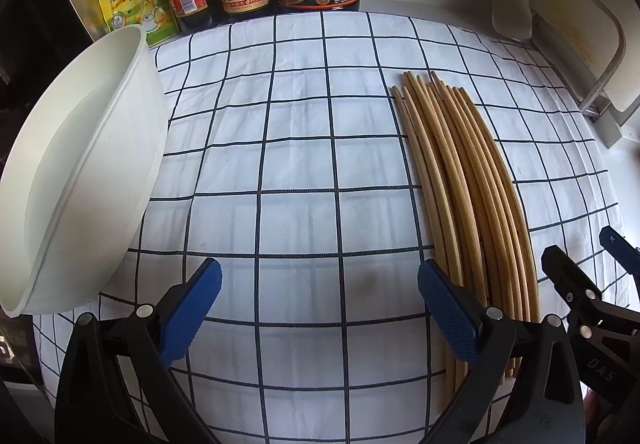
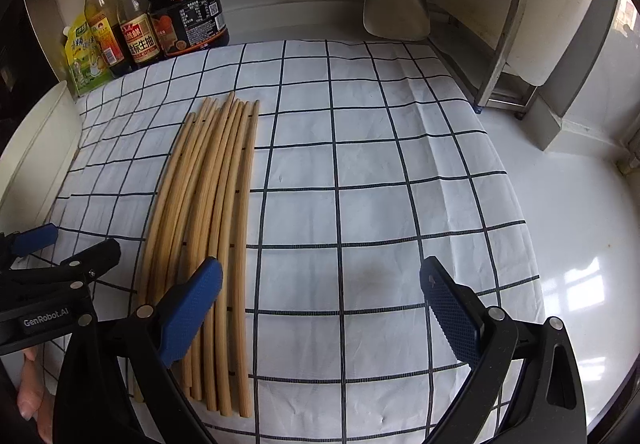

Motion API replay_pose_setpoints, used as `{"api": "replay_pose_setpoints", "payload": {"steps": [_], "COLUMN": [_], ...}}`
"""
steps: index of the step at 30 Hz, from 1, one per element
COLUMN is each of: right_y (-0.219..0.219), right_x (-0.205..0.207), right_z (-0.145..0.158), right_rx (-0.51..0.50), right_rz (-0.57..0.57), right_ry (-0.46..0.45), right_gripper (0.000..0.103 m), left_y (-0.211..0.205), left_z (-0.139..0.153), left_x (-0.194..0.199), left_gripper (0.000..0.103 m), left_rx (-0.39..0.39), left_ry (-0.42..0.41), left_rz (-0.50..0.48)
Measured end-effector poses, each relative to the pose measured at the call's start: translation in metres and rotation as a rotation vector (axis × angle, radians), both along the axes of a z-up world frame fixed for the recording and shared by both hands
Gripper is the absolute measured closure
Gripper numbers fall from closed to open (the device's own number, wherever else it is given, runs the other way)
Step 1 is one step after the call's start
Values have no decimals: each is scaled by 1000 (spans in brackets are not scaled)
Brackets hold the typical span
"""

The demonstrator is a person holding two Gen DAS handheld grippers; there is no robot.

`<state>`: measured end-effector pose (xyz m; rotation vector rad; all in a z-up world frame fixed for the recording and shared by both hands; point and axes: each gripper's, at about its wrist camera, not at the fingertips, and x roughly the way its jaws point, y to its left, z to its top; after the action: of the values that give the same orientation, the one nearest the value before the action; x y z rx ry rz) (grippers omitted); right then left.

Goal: Organize utensils
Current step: 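Lower both tools to the chopsticks and pinch one chopstick in each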

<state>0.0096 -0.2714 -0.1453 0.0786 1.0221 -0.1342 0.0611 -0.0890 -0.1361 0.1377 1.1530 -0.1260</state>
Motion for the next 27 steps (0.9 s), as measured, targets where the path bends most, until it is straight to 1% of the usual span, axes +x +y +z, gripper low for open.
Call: {"api": "replay_pose_setpoints", "payload": {"steps": [3, 7, 11, 20, 27], "right_y": [3, 7, 9, -11, -15], "right_x": [5, 10, 13, 8, 5], "right_z": [-5, -10, -13, -14, -14], "right_rx": [-44, -43, -77, -78, -74], "right_rz": [5, 34, 43, 9, 9], "right_ry": [17, 38, 49, 39, 36], "right_gripper": [9, 9, 9, 9, 9], "left_y": [-1, -3, -7, -16, -23], "left_z": [-1, 0, 0, -3, -7], "left_x": [0, -2, -1, 1, 3], "left_gripper": [6, 6, 6, 6, 6], "left_rx": [-3, -5, -11, -2, -3], "left_ry": [-2, -5, -5, -3, -8], "left_rz": [3, -4, -9, -29, -39]}}
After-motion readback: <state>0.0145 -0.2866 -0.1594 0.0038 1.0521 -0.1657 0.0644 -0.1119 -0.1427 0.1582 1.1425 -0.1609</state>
